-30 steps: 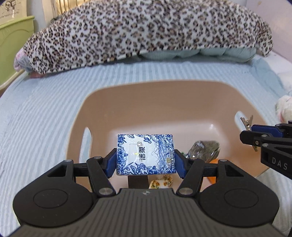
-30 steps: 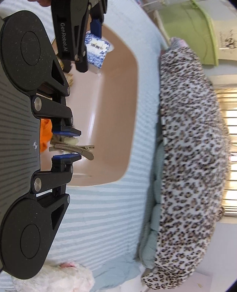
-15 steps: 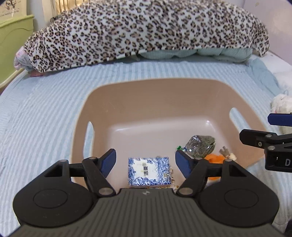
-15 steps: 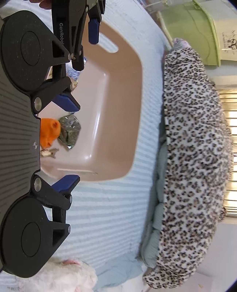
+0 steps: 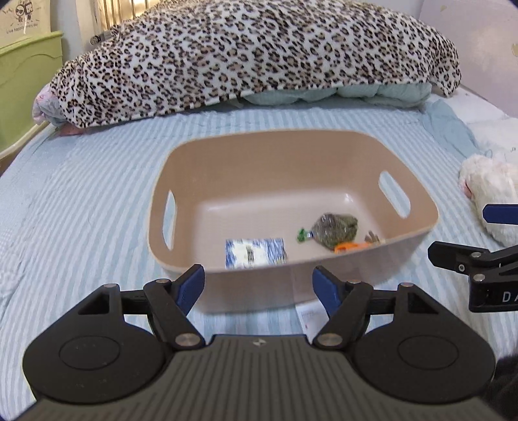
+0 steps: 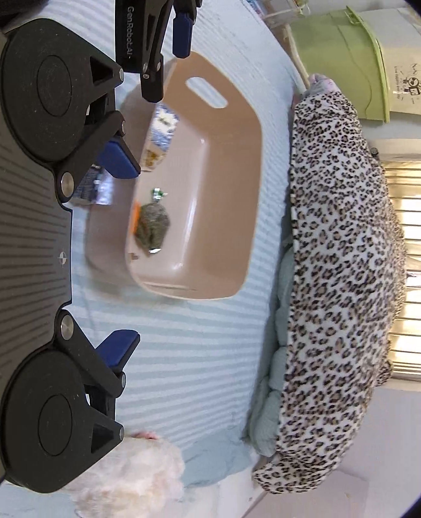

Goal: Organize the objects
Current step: 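Carry both items over the basket and open both tools to drop them, then grasp the white card box with the left tool while the right grasps the dark snack box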

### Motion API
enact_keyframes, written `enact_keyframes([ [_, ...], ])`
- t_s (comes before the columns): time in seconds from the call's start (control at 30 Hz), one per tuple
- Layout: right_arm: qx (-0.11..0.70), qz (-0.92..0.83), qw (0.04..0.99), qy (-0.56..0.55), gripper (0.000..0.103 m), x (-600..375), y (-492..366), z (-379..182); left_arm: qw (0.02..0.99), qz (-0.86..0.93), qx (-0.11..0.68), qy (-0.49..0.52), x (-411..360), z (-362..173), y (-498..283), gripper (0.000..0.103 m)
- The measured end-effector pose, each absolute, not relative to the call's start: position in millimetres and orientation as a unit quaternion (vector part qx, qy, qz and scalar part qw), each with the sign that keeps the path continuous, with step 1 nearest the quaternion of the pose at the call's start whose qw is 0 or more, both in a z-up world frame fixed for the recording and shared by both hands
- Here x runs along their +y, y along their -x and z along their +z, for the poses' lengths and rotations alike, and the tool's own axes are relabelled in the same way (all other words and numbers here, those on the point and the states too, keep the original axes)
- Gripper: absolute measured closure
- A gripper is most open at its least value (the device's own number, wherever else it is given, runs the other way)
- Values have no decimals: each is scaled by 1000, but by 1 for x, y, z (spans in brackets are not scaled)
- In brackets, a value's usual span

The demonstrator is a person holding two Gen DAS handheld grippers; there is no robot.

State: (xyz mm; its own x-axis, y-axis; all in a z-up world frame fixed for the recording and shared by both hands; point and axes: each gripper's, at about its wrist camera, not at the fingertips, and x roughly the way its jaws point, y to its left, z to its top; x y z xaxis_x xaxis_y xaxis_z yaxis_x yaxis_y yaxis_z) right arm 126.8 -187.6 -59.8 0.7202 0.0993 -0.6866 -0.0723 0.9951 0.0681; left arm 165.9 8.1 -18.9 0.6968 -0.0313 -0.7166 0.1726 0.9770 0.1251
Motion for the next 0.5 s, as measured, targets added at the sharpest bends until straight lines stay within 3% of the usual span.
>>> enact_keyframes([
  [0.5,440,29,897,-36,2,-194,-128,-118,878,-55,465,-98,-3,-79,-171,28],
])
